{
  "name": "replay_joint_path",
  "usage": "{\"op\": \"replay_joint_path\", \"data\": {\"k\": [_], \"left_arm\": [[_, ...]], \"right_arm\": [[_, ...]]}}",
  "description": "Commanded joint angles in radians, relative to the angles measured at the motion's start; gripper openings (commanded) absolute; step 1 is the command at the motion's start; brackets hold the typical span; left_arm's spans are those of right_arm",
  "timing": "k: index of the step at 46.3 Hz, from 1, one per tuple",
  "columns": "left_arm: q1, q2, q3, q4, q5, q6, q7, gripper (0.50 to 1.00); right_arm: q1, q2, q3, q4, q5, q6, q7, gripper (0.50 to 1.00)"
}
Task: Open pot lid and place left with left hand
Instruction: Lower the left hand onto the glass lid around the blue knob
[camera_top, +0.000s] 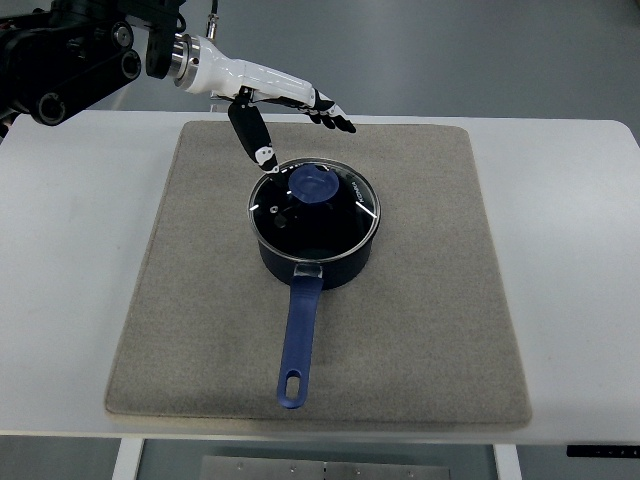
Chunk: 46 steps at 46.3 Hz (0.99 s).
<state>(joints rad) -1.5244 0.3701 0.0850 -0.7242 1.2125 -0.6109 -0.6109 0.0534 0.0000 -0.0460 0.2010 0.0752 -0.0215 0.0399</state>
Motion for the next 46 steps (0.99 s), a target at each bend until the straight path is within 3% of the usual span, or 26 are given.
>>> {"op": "replay_joint_path", "data": {"k": [1,46], "left_arm": [[-0.011,0.001,-0.007,-0.003,0.045,0.000,0.000,0.975],[-0.063,0.001,-0.002,-0.138,0.202,0.000,0.000,0.969]], "right_arm": [[0.000,0.000,0.000,0.000,0.000,0.000,0.000,0.915],[0.000,0.000,0.000,0.000,0.000,0.000,0.000,0.915]]}}
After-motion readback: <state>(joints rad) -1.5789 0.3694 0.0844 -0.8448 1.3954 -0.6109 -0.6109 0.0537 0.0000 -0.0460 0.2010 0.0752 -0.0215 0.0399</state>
